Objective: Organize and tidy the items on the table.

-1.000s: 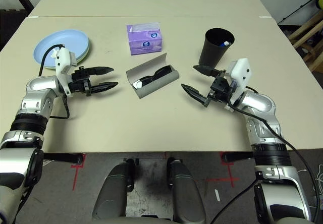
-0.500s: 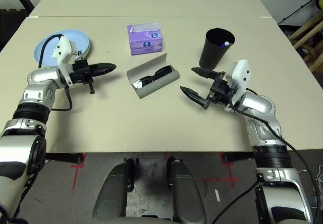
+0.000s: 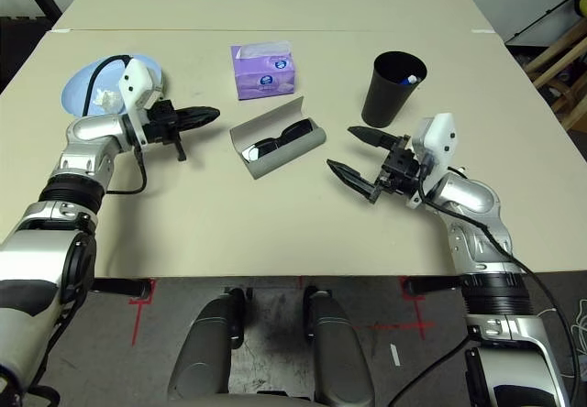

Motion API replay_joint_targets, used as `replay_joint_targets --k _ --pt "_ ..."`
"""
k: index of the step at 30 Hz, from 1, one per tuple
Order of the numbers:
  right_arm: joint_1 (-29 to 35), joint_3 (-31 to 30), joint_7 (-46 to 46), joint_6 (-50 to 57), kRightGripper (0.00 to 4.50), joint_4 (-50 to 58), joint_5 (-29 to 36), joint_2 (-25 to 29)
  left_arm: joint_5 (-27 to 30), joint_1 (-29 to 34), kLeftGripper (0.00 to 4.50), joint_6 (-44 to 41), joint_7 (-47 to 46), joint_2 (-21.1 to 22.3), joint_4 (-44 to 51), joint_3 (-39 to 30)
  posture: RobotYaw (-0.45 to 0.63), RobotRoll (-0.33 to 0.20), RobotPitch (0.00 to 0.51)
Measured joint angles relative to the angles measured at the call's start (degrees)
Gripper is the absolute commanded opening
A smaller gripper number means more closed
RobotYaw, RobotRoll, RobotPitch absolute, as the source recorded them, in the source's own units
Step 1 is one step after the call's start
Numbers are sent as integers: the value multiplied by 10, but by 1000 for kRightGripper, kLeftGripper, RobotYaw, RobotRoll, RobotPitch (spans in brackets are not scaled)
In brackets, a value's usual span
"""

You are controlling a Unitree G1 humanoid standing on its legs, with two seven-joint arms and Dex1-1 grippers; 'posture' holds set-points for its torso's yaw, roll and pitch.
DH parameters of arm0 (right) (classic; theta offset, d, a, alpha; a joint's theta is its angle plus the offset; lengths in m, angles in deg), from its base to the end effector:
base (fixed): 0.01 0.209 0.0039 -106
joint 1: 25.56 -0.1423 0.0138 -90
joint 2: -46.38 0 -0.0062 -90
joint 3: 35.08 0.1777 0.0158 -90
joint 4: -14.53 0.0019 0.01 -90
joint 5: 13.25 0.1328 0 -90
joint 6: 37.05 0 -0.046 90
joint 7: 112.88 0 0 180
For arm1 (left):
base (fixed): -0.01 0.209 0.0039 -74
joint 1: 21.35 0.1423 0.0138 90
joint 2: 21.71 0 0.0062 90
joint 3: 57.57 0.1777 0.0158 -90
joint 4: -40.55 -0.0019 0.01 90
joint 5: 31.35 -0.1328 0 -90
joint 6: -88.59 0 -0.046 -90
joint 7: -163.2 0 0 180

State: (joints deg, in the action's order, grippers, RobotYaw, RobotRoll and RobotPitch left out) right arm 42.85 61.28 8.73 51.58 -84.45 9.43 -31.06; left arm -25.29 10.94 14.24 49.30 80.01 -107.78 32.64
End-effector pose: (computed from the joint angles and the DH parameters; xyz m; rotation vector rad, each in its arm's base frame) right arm 0.2599 -0.2457 0.1424 -0.2111 -0.2340 0.9332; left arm 0.3441 0.2322 0.1883 0.4343 -0.0817 -1.0048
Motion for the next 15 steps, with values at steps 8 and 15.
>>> replay_joint_targets --k 8,15 --pt "-3 0 0 0 4500 0 0 1 -20 0 9 9 -18 -19 0 11 73 0 232" --pt "-4 0 1 -1 4500 -1 -4 5 -21 12 9 8 -17 -27 44 21 78 0 232"
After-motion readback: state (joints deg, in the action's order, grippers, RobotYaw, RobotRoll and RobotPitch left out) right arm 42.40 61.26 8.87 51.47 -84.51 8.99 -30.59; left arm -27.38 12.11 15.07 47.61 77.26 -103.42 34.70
